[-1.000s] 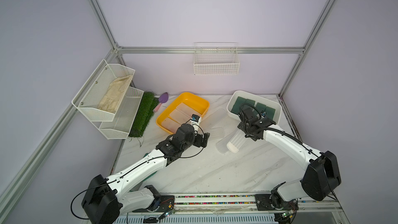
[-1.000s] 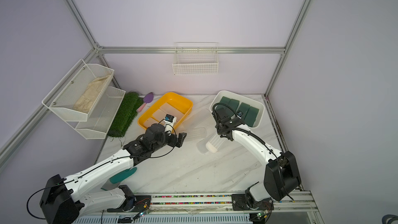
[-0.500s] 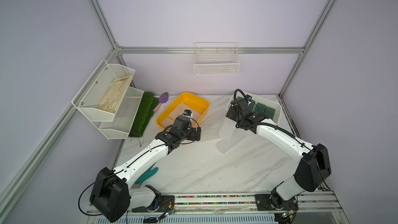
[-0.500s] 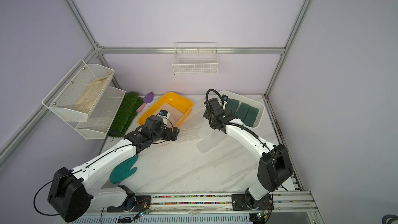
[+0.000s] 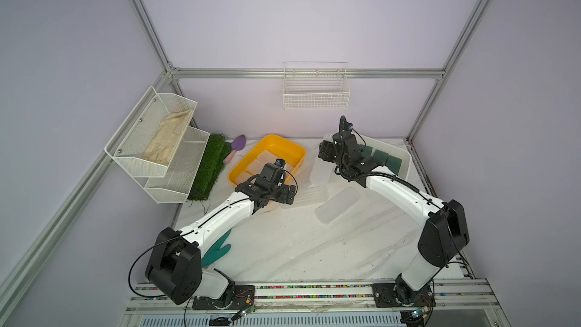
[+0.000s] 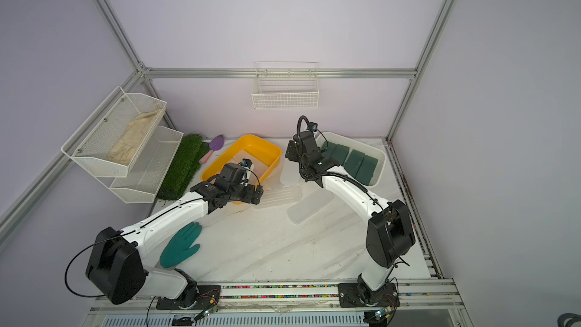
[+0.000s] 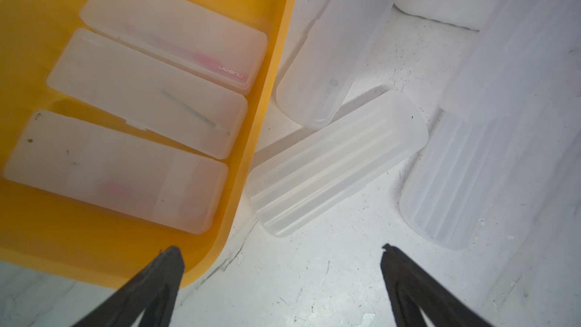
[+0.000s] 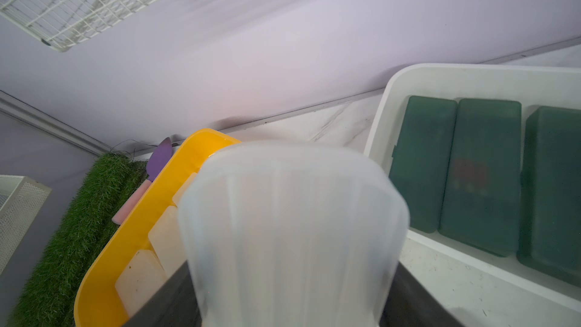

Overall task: Place the pencil cases by color into the storage box
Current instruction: Move the storage box to the center of the board.

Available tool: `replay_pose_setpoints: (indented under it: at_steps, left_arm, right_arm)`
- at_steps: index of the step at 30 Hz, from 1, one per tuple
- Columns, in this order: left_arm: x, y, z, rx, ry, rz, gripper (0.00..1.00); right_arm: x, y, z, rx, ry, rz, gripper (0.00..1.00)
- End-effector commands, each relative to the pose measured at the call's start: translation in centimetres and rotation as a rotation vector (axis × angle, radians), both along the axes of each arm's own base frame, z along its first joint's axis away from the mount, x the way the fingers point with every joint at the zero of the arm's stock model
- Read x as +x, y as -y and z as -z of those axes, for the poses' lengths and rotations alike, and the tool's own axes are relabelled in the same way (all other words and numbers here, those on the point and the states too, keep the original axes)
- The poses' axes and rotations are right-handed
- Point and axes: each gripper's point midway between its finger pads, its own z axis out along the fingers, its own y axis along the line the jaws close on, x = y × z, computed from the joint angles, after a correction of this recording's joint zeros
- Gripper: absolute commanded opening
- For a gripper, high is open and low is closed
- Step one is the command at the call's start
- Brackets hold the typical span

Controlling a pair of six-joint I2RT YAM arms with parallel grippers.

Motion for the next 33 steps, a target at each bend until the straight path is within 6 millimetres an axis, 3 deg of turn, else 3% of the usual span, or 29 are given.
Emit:
replay_pose_setpoints:
  at_steps: [1,8,13,18,22,27,33]
  left_arm:
    - [1.3,0.3,-1.2,0.058,0.034,0.051,0.98]
    - [3.2,0.1,0.6,0.188,0.001,0.104,0.93]
    - [5.1,-0.6,1.9,0.233,-0.032,0.110,0.74]
    - [6.5,-1.4,3.3,0.224,-0.063,0.089,0.66]
    - [7.0,-0.8,4.3,0.230,-0.073,0.128,0.60]
    - [7.5,0.2,4.6,0.214,-0.050,0.195,0.44]
    - [6.9,2.0,4.8,0.161,-0.054,0.311,0.32]
  right_arm:
    - [1.1,-1.0,-3.9,0.013,0.136,-0.029,0.55]
    - [1.6,-1.2,-6.0,0.016,0.200,-0.037,0.55]
    - [1.2,-0.9,-6.8,0.021,0.218,-0.034,0.55]
    - [0.9,-0.4,-7.5,0.037,0.229,-0.034,0.55]
    - [0.7,-0.2,-8.0,0.051,0.239,-0.034,0.55]
    - [0.4,-0.2,-8.4,0.065,0.244,-0.040,0.55]
    - [0.1,-0.1,-8.8,0.072,0.250,-0.042,0.55]
